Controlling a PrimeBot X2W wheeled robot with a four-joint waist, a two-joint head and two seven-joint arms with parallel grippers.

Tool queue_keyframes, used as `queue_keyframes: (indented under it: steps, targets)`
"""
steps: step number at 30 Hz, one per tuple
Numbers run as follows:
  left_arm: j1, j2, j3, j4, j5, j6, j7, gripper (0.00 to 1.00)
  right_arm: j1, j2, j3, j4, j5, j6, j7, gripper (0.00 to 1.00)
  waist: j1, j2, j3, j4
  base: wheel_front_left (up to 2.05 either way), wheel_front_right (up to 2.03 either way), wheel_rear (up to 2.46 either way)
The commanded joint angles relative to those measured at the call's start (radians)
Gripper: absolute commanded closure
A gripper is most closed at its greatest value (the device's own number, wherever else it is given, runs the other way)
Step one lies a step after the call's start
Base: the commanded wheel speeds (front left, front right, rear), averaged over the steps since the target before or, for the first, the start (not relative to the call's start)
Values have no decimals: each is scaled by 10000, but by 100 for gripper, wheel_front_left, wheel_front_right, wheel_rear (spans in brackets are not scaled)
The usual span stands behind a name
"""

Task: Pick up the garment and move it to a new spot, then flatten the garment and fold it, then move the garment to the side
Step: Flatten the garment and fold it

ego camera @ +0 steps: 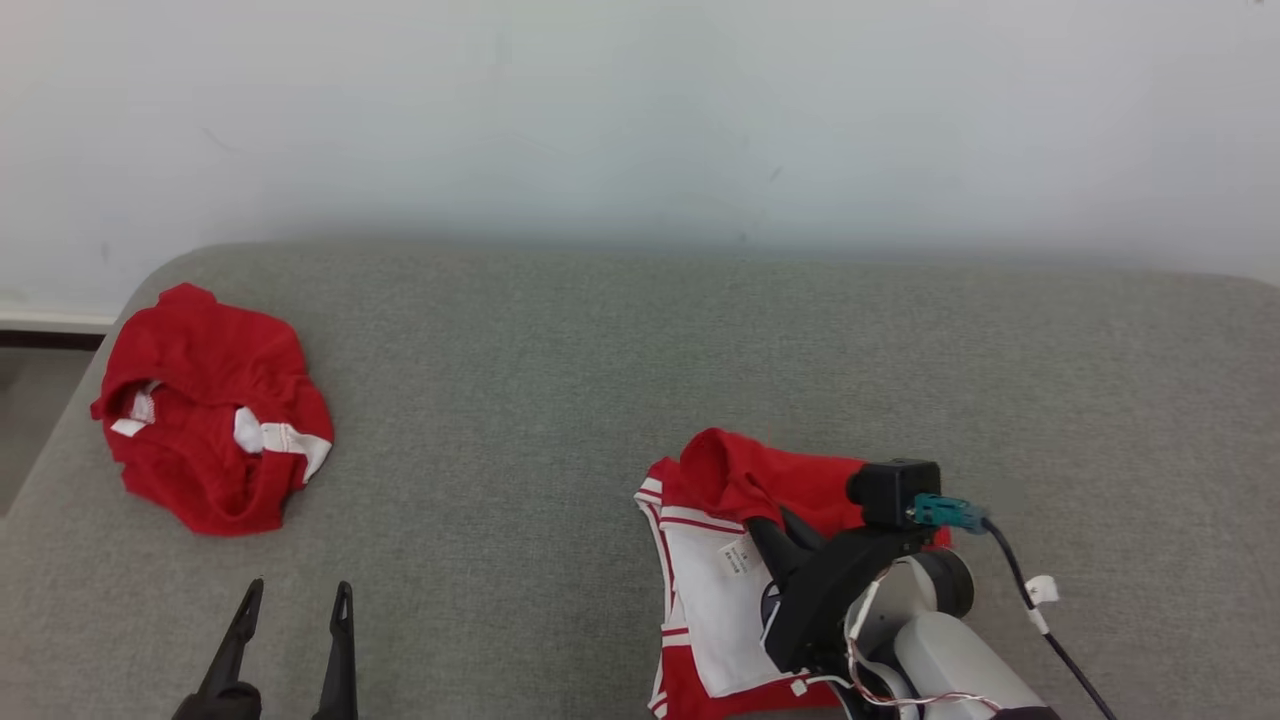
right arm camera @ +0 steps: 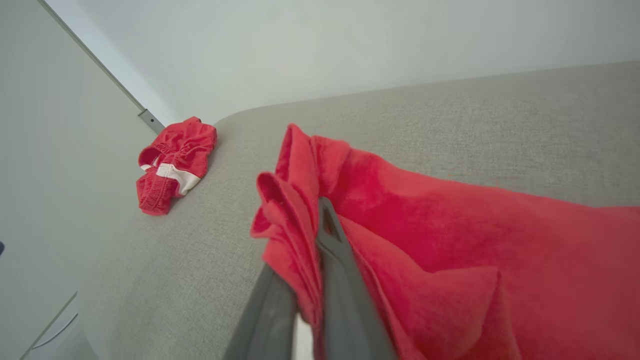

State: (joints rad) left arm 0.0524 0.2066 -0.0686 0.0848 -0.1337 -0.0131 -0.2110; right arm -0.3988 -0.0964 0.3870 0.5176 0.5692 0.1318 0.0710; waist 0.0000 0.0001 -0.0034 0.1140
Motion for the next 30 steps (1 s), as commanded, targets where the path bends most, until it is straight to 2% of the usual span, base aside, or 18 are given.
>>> queue_keyframes:
  steps: [1,6,7,8,14,18,26,30]
  targets:
    - [-131,-42,-34,71,-91,9,-67,0,-160,147,34,177,-94,-16,-80,100,0,-1,116,179,0,0,0]
    - [-368,-88,-147,320,-154,-25,-153,0,-421,381,144,1300,-328,-16,-367,100,0,-1,229,384,0,0,0]
    - [-412,-84,-159,375,-146,-32,-182,0,-513,406,216,1502,-434,-16,-419,69,0,-1,240,410,0,0,0]
    - [-442,-91,-179,427,-122,-43,-185,0,-589,429,280,1650,-416,-16,-505,0,0,-1,249,432,0,0,0]
    - [-484,-56,-129,610,-184,4,-282,0,-890,436,541,1606,-187,-16,-1289,0,0,-1,208,353,0,0,0]
    - [-281,29,4,638,-271,120,-332,0,-951,-236,522,809,-23,-16,-1785,0,0,-1,87,106,0,0,0]
    - [-64,89,50,387,-312,266,-321,0,75,-1670,95,-622,-154,-16,-1301,0,0,-1,19,-87,0,0,0]
    - [83,115,80,317,-353,354,-333,0,915,-2035,-522,-1497,1,-16,-1284,0,0,-1,9,-214,0,0,0]
